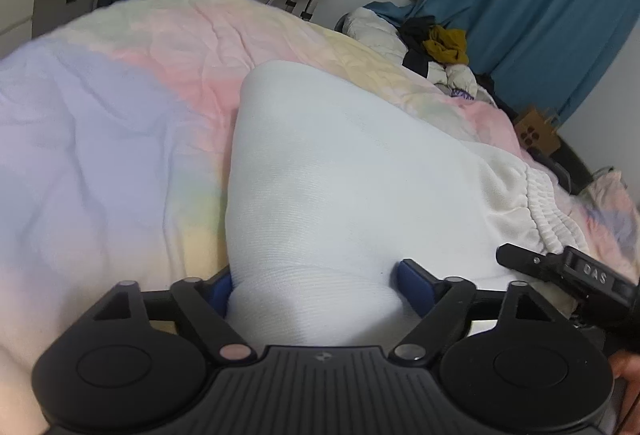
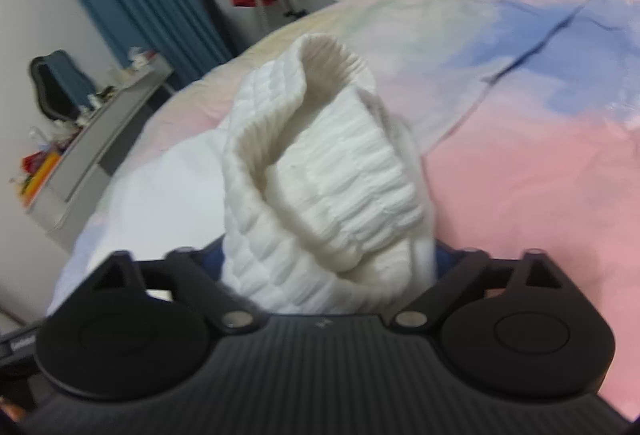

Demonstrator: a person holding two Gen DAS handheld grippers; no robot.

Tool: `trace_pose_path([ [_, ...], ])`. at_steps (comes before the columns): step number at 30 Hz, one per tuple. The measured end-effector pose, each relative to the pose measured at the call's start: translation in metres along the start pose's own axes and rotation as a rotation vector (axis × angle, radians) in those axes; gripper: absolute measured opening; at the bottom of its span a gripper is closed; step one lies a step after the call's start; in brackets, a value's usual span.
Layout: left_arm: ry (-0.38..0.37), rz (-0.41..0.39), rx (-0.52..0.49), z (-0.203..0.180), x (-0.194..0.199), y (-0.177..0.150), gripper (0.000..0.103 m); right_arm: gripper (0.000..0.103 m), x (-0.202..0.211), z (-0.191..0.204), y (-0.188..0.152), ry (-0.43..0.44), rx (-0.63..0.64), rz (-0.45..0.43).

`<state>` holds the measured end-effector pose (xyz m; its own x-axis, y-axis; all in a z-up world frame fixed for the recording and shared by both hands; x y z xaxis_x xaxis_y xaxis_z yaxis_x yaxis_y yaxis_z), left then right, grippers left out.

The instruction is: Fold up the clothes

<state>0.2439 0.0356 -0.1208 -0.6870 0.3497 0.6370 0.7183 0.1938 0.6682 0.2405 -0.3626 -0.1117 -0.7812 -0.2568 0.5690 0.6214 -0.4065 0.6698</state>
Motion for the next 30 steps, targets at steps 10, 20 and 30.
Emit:
trace_pose_path([
  [10,0.025,-0.111,-0.083,-0.041,0.053,0.004,0.040,0.046,0.046,0.037,0.014,-0.063,0.052,-0.148],
  [20,-0.042,-0.217,-0.168,-0.138,0.121,0.035,0.038,0.043,0.134,0.024,0.065,0.006,-0.052,-0.312],
  [30,-0.254,-0.222,-0.289,-0.340,0.072,0.070,0.038,0.043,0.237,-0.084,0.131,-0.082,-0.153,-0.488],
])
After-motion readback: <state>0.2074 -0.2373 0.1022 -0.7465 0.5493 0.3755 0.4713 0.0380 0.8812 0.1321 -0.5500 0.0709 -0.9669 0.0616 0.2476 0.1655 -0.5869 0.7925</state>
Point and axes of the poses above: each gripper's, at about its wrist camera, not at the fingertips, and x roughly against the way its jaws point, z to its left, y to its top, the point moved 1 cm from there along -x, roughly the way its jaws point, and after that the axes turned 1 degree about -z, right-handed, at the moved point
